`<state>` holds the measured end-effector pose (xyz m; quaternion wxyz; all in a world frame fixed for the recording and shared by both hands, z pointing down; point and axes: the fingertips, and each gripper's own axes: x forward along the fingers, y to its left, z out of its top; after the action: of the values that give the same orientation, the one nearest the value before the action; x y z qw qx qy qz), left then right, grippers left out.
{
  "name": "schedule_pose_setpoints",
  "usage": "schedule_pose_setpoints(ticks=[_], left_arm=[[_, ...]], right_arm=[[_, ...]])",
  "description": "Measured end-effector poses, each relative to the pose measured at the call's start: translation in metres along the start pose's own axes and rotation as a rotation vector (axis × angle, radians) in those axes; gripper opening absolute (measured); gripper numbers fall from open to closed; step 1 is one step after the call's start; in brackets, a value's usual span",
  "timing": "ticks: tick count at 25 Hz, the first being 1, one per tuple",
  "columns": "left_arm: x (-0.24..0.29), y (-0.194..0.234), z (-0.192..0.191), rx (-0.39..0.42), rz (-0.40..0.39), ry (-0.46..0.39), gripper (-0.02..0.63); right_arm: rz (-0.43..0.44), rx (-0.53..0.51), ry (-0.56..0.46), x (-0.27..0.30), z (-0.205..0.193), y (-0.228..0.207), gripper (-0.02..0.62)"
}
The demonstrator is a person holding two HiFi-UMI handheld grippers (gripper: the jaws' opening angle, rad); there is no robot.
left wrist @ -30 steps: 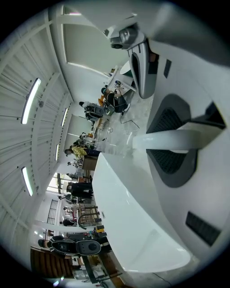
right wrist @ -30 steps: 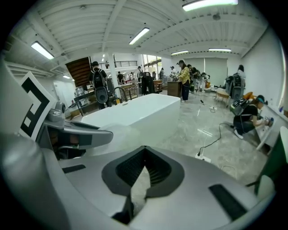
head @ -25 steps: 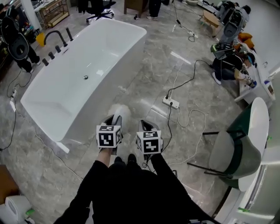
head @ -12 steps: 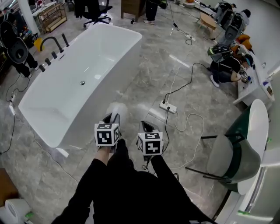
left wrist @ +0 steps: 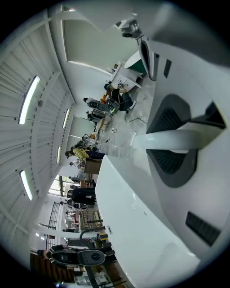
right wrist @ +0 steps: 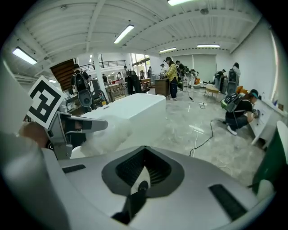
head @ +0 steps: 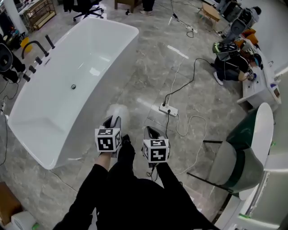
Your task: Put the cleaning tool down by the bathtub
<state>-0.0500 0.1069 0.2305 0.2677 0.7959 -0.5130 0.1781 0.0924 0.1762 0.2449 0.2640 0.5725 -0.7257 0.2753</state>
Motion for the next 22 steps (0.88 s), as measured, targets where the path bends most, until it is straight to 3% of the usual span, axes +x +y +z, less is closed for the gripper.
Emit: schedule_pose_setpoints(ticks=[10, 22], left_arm=[[0.112, 0.028, 0.061, 0.016, -0.063, 0.064, 0.100], [0.199, 0.048, 0.074, 0.003, -0.132, 0.087, 0.101]], right_arm=[[0.003, 0.027, 0.077, 0.100, 0.075, -0.035, 0.000], [-0.036, -0.003, 0.153, 0.176, 0.086, -0.072, 0.001]])
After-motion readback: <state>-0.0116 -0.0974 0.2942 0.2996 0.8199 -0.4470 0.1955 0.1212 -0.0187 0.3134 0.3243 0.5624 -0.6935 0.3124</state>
